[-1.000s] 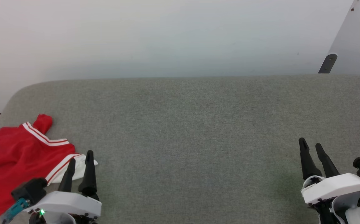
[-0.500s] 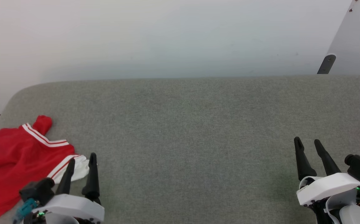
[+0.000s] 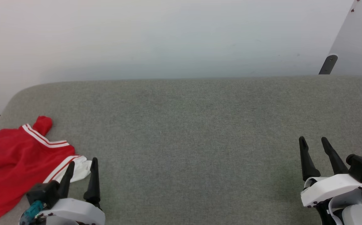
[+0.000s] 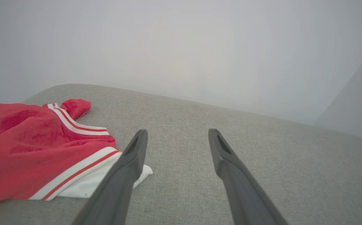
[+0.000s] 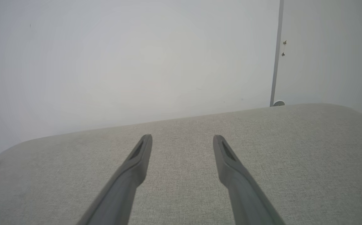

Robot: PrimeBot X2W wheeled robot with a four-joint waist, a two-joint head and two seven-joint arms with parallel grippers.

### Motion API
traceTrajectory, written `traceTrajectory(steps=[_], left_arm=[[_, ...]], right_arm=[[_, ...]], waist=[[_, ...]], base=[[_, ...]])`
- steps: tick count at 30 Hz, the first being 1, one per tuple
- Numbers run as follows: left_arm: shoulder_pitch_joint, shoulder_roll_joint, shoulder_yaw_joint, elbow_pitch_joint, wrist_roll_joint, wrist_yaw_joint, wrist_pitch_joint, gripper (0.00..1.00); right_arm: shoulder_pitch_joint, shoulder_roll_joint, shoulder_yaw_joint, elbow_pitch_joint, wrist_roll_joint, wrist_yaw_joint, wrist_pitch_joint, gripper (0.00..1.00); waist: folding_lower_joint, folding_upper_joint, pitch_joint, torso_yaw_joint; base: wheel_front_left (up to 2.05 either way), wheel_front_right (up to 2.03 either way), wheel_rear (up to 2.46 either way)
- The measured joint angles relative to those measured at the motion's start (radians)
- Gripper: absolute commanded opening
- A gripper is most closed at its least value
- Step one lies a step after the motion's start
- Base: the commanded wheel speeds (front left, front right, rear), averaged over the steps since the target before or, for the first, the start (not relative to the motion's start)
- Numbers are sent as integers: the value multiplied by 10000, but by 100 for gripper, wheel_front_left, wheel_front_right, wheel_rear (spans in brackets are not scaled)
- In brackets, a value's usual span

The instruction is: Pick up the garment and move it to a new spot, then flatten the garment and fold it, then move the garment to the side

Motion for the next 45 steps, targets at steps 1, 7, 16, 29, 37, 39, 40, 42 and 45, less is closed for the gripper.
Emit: traceTrajectory(steps=[1, 7, 16, 29, 37, 39, 40, 42, 45], left_arm=[[-1, 0, 2, 19, 67, -12, -36, 100], [-41, 27, 65, 90, 516, -54, -163, 100], [-83, 100, 167, 221, 1166, -130, -349, 100], [-143, 136, 207, 568, 1722, -230, -596, 100], [-285, 159, 59, 706, 2171, -263, -727, 100], [-375, 157, 10, 731, 2211, -265, -765, 100], [-398, 159, -44, 750, 2205, -267, -765, 100], [-420, 203, -163, 826, 2199, -274, -767, 100], [-488, 278, -178, 874, 2067, -274, -767, 100]], right_arm=[[-2, 8, -17, -8, -79, 0, -13, 100], [-3, 12, -58, -46, -591, 0, -150, 100], [-4, 82, -180, -86, -1208, 0, -324, 100], [-4, 88, -180, -84, -1778, 0, -587, 100], [-33, 102, -372, -94, -2226, 2, -727, 100], [-33, 121, -431, -111, -2280, 2, -734, 100], [-32, 125, -466, -127, -2282, 2, -752, 100], [-24, 146, -483, -150, -2270, 2, -757, 100], [-15, 165, -445, -146, -2232, 2, -759, 100]], waist=[[0, 0, 2, -2], [0, 0, 21, 17], [0, 0, 34, 27], [0, 0, 78, 43], [0, 0, 159, 257], [-1, 0, 179, 351], [0, 0, 185, 411], [0, 0, 202, 548], [0, 0, 231, 820]], base=[[0, 0, 0], [0, 0, 0], [0, 0, 0], [0, 0, 0], [0, 0, 0], [0, 0, 0], [0, 0, 0], [0, 0, 0], [0, 0, 0]])
